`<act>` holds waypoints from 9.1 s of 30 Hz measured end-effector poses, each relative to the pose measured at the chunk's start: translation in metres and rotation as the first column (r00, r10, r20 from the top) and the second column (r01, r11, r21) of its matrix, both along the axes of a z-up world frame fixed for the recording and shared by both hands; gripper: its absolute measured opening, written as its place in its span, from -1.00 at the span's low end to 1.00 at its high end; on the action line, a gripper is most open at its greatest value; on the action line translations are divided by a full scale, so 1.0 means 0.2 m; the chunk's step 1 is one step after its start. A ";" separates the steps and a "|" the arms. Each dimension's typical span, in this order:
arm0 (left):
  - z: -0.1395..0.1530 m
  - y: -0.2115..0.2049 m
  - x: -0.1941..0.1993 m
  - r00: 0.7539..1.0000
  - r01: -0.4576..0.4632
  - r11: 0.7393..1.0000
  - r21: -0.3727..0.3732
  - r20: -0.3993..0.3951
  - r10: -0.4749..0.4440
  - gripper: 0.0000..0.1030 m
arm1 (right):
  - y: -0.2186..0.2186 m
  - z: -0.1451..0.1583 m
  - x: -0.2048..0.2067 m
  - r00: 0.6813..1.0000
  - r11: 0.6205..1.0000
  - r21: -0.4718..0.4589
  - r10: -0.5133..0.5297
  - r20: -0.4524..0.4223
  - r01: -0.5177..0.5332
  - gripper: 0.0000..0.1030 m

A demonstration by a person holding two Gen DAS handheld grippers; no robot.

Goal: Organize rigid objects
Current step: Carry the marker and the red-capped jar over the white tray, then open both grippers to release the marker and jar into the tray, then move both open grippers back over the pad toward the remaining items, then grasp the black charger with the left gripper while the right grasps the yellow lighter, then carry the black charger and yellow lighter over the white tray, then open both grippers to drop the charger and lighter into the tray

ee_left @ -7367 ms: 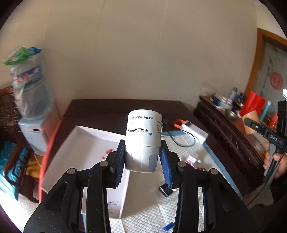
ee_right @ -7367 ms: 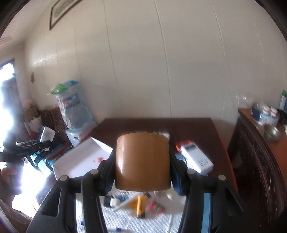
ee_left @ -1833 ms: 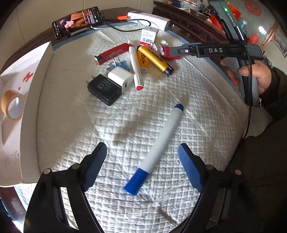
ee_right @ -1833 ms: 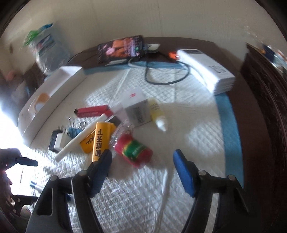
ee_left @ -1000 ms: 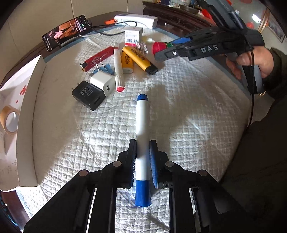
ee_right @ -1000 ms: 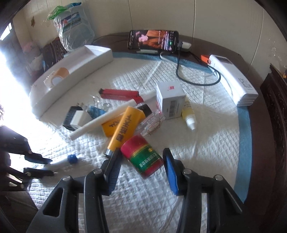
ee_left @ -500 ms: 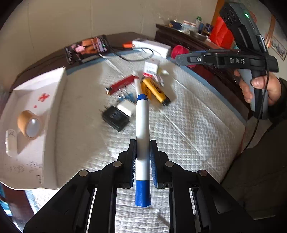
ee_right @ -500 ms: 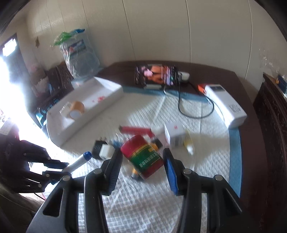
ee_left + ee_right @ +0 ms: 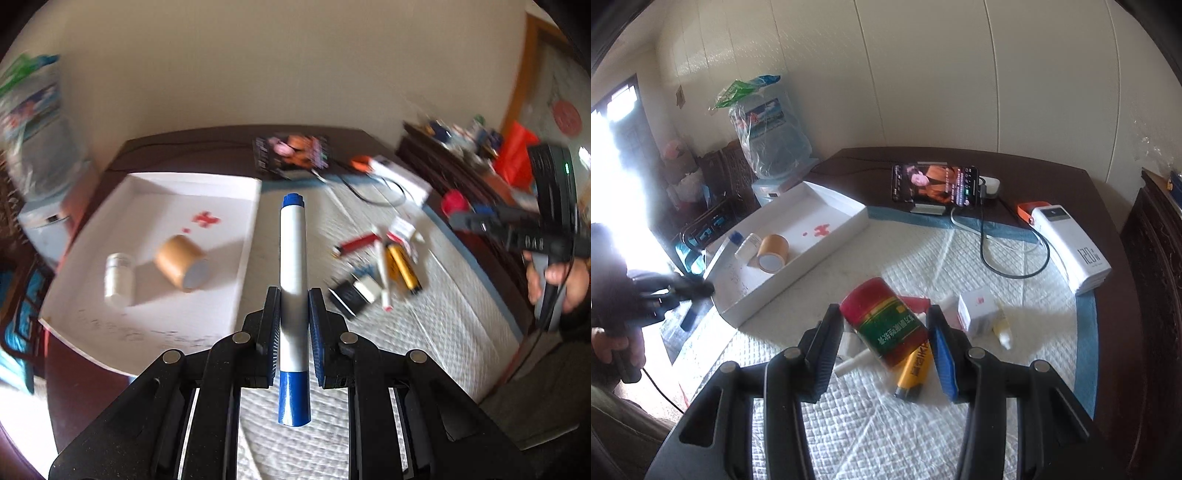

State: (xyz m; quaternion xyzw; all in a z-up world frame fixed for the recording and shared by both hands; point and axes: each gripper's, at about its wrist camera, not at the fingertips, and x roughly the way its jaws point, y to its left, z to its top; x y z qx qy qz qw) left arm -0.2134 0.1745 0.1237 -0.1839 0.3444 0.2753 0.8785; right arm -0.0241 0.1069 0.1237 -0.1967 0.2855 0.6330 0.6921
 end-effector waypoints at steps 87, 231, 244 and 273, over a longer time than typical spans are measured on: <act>-0.13 0.73 -0.36 0.878 -0.479 0.867 -0.140 -0.049 0.477 1.00 | 1.01 -0.16 -0.56 0.968 0.989 -0.093 0.091 -0.233 -0.115 1.00; 0.22 0.69 -0.36 0.908 -0.417 0.909 0.001 0.042 0.417 -0.03 | 0.94 0.09 -0.35 0.954 0.986 -0.015 0.156 -0.257 -0.165 -0.55; -0.11 0.83 -0.12 0.916 -0.392 0.918 -0.059 -0.112 0.384 -0.02 | 1.13 -0.18 -0.34 0.956 0.975 -0.154 0.117 -0.271 -0.163 -0.55; -0.13 0.84 -0.21 0.845 -0.525 0.851 0.002 -0.118 0.521 1.00 | 0.98 -0.08 -0.47 0.966 0.980 -0.028 0.190 -0.177 -0.198 1.00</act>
